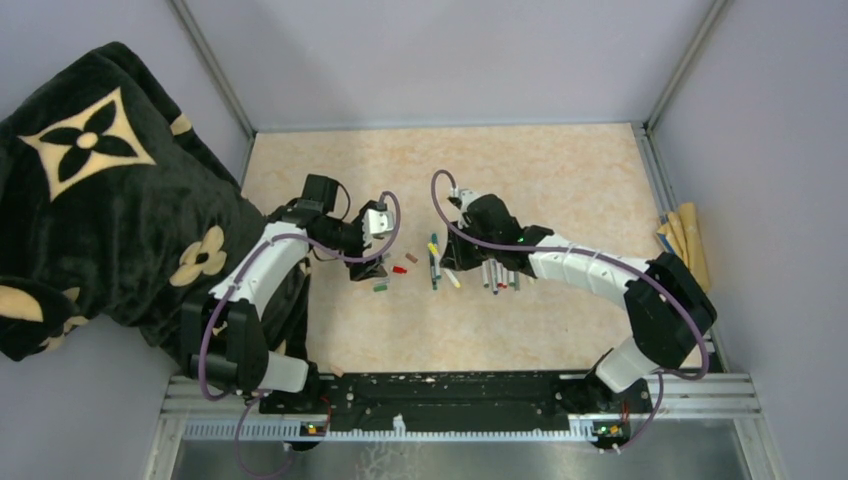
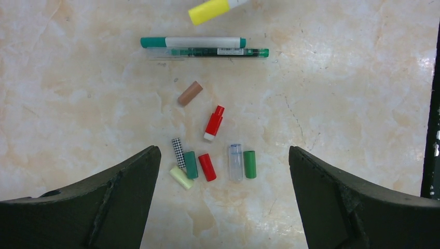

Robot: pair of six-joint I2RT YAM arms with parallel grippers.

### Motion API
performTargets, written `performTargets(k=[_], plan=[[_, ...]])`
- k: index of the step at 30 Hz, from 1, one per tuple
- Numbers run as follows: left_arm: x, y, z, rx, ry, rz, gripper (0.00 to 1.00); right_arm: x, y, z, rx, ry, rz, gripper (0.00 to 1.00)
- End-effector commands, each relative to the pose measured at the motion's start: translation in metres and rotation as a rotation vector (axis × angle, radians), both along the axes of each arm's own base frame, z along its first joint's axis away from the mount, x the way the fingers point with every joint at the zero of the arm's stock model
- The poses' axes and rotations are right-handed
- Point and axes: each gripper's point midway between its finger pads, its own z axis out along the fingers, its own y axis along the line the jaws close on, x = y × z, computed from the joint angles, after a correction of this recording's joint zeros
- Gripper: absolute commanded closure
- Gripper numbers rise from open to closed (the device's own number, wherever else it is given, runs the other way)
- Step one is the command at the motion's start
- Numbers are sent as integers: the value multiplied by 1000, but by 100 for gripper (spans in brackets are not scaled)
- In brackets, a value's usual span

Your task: Open the pen caps

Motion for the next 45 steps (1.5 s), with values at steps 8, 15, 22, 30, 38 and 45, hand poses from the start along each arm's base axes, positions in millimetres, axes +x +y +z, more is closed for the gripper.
performTargets(k=[8,15,22,30,38,45], plan=[[-18,-18,8,-8,-42,-141,1,-45,50,40,215,171,336,100],[-24,-21,14,-23,-79,-188,1,-50,58,48,254,206,379,100],[-37,-31,16,-8,-108,-273,10,-54,71,54,315,253,430,100],[-49,-38,8,54,-121,-346,38,-55,78,51,334,289,455,100],[-55,-35,-6,137,-129,-377,66,-57,82,42,348,331,467,100],[-55,-33,-13,186,-146,-384,89,-57,84,39,360,351,475,85]])
